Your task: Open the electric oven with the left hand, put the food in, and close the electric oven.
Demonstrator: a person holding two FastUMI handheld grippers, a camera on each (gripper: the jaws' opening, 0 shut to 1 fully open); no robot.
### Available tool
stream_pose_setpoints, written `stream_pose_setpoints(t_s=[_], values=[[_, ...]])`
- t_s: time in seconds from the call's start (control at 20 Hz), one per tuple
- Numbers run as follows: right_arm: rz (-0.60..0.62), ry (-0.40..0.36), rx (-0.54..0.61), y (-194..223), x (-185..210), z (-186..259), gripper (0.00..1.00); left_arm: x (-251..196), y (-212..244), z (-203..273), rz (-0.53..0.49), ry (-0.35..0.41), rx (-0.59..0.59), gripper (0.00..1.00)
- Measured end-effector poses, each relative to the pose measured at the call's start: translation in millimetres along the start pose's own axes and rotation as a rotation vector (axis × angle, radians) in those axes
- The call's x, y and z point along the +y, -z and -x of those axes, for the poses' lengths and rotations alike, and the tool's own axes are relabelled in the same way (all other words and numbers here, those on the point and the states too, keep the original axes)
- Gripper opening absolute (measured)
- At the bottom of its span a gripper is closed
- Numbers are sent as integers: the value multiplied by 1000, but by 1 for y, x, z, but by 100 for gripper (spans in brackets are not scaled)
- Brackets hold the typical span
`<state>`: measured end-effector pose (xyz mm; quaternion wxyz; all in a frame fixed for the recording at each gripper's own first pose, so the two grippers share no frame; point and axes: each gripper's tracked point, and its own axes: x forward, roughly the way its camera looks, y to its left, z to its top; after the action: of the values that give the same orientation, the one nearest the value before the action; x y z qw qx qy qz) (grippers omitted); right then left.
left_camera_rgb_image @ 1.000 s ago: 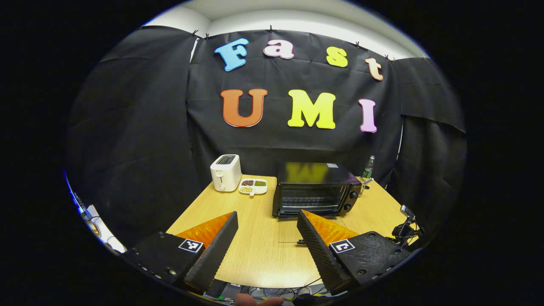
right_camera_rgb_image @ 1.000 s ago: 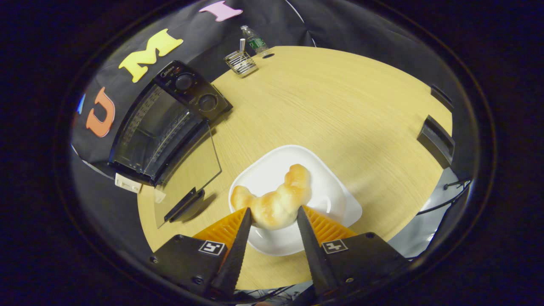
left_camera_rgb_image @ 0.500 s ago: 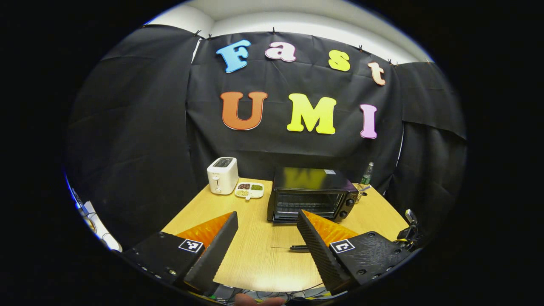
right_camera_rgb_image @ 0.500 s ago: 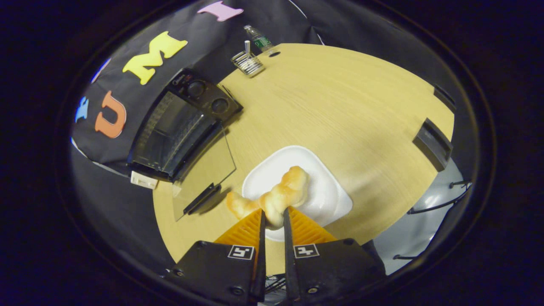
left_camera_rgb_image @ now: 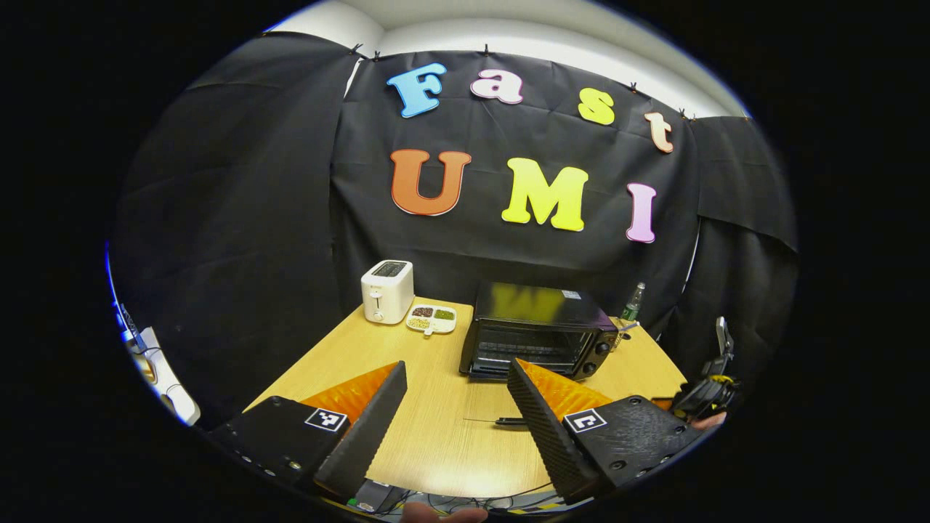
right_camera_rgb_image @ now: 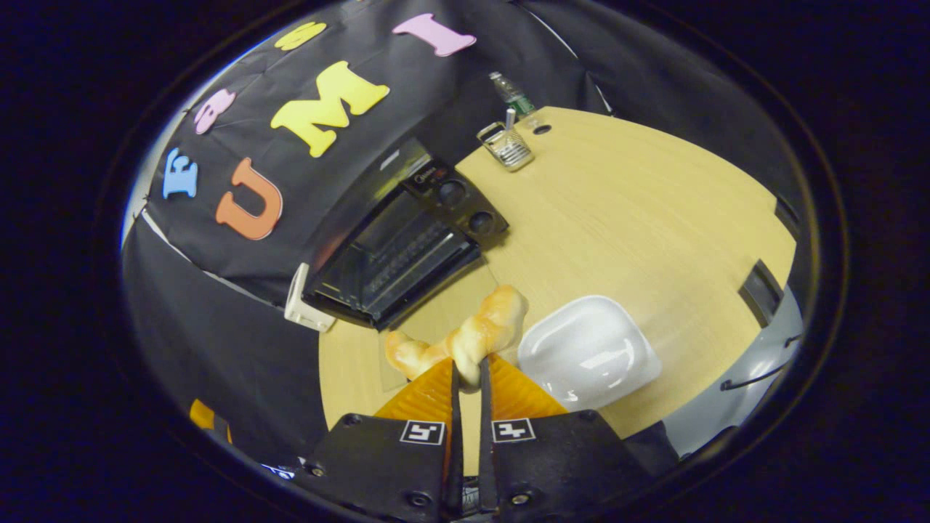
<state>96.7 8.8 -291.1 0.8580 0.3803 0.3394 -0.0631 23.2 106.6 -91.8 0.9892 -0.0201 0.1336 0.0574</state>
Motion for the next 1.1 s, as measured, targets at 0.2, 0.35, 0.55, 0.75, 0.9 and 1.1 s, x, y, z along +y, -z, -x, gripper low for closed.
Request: stream_pose_setpoints(t_s=[0.2,0.35,0.55,0.75,0.9,1.1], values=[[-3,-28,-21,-16,34,-48,11,14,5,10,-20,-43,20,93],[14,-40,-39,-23,52,-79,9,26,4,17,-17,-81,30,93],[-34,-51,-76,-40,65,-124,10,31,14,27,10,-106,69,93],[-77,-86,-137,-60,90,-161,8,40,26,35,-6,-135,117,93],[-142,-93,-169,-70,96,-185,11,43,27,39,-17,-149,133,93],[-201,-81,-196,-73,97,-214,9,45,33,39,-29,-156,158,93]])
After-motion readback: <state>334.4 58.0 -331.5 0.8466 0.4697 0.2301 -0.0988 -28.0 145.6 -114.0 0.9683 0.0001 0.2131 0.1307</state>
